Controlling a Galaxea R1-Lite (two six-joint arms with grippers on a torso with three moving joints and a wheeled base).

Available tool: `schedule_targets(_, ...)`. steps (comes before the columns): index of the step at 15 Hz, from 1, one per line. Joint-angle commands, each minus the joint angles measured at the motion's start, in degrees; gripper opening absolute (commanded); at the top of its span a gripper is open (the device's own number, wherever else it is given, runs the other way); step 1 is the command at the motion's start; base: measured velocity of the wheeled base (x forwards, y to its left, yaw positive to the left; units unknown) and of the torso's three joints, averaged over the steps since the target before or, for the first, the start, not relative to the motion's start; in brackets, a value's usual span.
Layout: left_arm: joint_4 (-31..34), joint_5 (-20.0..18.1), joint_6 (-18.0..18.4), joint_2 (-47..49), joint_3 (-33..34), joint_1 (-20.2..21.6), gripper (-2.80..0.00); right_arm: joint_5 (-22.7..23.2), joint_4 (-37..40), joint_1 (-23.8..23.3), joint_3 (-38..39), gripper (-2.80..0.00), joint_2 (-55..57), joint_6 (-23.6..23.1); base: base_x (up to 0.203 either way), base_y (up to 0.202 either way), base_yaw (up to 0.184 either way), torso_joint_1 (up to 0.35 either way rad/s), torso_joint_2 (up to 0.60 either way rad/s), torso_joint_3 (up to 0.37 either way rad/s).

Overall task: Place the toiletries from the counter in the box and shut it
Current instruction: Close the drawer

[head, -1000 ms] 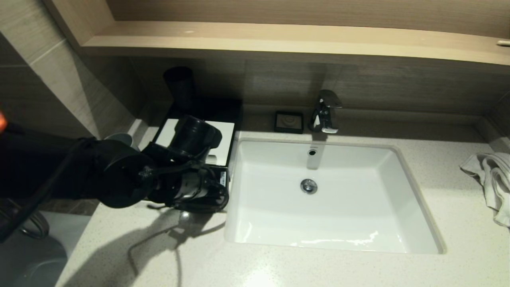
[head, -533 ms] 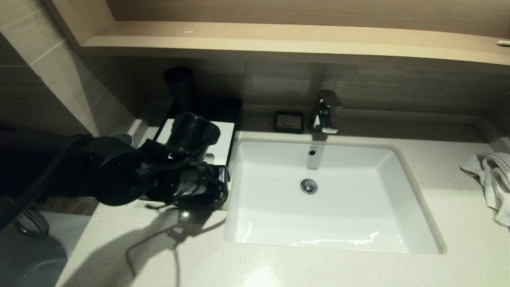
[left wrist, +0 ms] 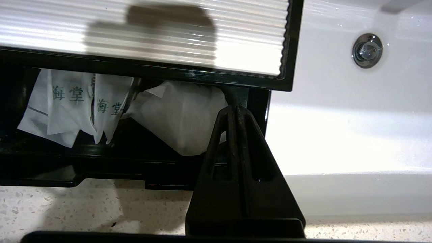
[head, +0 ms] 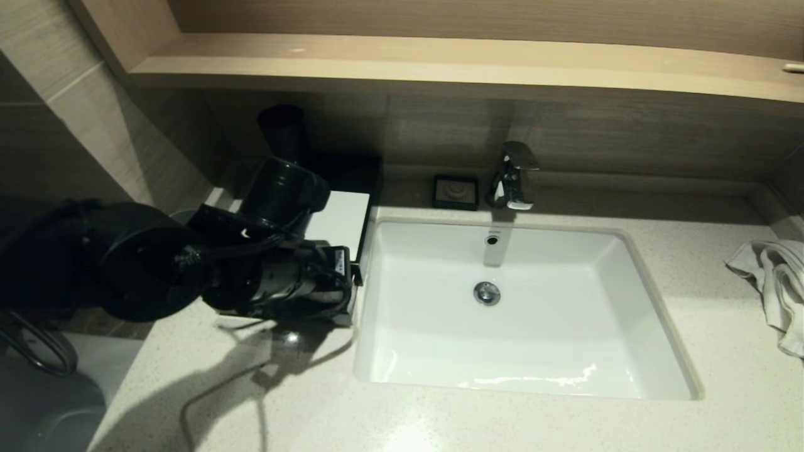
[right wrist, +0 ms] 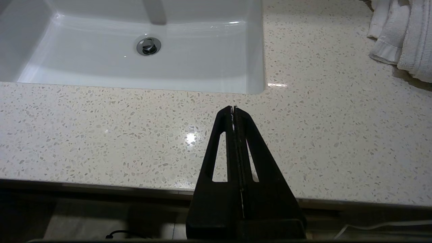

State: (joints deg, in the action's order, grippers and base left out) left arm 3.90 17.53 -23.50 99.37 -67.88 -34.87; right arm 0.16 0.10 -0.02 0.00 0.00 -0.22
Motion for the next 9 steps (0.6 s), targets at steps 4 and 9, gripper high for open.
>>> schedule_targets(4, -0.30, 2.84, -0.05, 1.82, -0.13, 0.24, -2.80, -0.04, -0.01, 0.02, 0.00, -2.80, 0.00, -0.04, 0.000, 0.000, 0.000, 0.000, 0.00, 0.000)
schedule_targets(9, -0.30, 2.95, -0.05, 2.40, 0.20, 0.15, -2.80, 0.02, -0.01, 0.02, 0.00, -2.80, 0.00, -0.04, 0.000, 0.000, 0.000, 0.000, 0.00, 0.000)
